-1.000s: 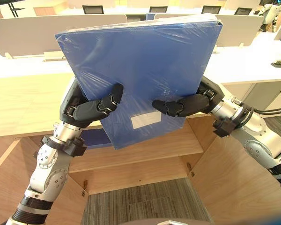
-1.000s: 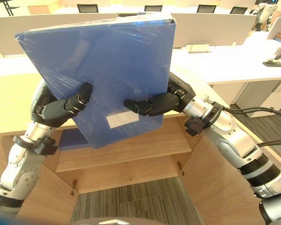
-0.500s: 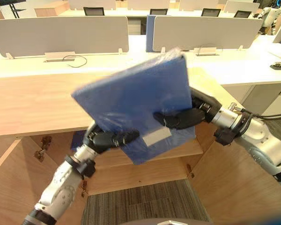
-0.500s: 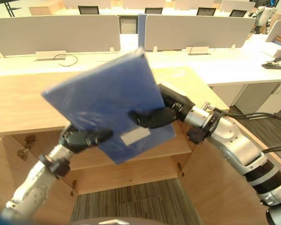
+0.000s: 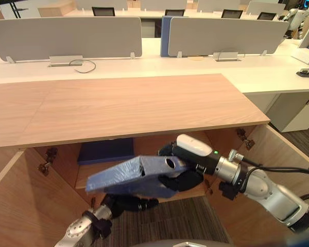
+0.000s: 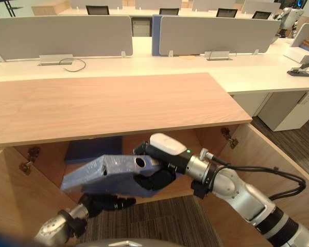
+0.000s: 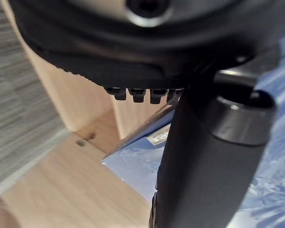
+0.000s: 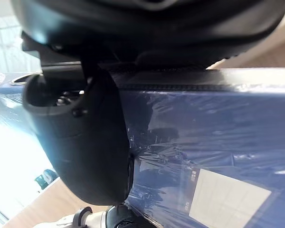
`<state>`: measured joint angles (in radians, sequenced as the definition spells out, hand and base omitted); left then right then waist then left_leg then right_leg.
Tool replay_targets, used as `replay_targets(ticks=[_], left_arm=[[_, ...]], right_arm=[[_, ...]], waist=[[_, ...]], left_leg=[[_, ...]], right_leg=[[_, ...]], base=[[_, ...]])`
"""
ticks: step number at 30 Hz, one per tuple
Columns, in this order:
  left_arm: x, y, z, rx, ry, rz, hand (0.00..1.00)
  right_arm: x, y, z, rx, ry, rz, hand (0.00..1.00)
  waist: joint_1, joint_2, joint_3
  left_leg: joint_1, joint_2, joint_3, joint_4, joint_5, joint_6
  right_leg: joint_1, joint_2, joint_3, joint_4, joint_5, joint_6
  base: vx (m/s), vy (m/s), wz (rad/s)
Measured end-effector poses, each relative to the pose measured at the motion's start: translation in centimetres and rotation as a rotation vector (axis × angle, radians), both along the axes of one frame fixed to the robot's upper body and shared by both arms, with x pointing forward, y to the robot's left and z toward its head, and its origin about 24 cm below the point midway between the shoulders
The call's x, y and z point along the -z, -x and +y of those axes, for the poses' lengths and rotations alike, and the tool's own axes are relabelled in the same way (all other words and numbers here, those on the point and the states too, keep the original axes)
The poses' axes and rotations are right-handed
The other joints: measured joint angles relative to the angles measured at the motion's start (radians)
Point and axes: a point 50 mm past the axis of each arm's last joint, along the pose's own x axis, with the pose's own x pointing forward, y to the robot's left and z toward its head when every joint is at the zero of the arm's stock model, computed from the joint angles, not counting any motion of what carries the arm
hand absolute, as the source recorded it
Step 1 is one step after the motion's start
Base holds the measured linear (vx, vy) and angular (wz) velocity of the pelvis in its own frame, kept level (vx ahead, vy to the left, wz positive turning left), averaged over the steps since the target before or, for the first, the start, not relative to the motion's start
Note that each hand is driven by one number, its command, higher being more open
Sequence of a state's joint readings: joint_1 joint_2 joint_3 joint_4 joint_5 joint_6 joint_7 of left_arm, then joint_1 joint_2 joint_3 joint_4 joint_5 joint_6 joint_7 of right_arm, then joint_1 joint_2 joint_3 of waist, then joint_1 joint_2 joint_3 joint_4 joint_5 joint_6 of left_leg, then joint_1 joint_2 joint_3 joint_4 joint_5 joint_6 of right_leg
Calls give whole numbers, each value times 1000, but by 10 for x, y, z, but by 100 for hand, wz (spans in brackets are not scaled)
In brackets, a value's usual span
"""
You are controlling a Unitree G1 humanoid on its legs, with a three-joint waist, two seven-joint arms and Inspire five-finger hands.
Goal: Walk over to the cabinet, pick up the folder, carry it to the office cabinet, place the folder inside the office cabinet, then close the office cabinet door
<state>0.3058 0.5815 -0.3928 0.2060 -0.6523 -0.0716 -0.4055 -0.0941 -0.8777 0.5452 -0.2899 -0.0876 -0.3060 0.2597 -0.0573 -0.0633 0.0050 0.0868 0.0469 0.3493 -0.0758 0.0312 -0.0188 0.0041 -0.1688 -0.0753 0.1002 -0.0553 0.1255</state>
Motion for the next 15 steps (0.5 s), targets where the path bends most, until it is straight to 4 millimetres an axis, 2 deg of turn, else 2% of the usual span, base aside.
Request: replay_targets(ticks=[7, 10, 12, 15], left_arm=[[37, 34, 1, 60, -75, 191, 100], [60, 55, 10, 66, -162, 313, 100], [70, 58, 15, 58, -216, 349, 100], [93, 61, 19, -87, -329, 442, 100]], right_arm=[[33, 12, 4, -61, 125, 60, 0], [51, 20, -2, -91, 240, 87, 0], [61, 21, -9, -74, 291, 116, 0], [85, 26, -19, -57, 412, 172, 0]], waist=[[3, -9, 5], [5, -17, 8], [8, -19, 11], [22, -13, 11]], left_leg=[[-3, 0, -7, 0, -6, -1], [0, -1, -10, 4, -11, 2], [0, -3, -13, 5, -12, 2], [4, -7, -13, 3, -13, 1]], right_leg=[[6, -1, -8, -11, 0, 0], [12, -3, -11, -11, -3, 2], [13, -6, -15, -9, -4, 2], [15, -10, -15, -7, -5, 3]], base=[[34, 6, 1], [5, 10, 4], [-11, 13, 4], [0, 0, 0]])
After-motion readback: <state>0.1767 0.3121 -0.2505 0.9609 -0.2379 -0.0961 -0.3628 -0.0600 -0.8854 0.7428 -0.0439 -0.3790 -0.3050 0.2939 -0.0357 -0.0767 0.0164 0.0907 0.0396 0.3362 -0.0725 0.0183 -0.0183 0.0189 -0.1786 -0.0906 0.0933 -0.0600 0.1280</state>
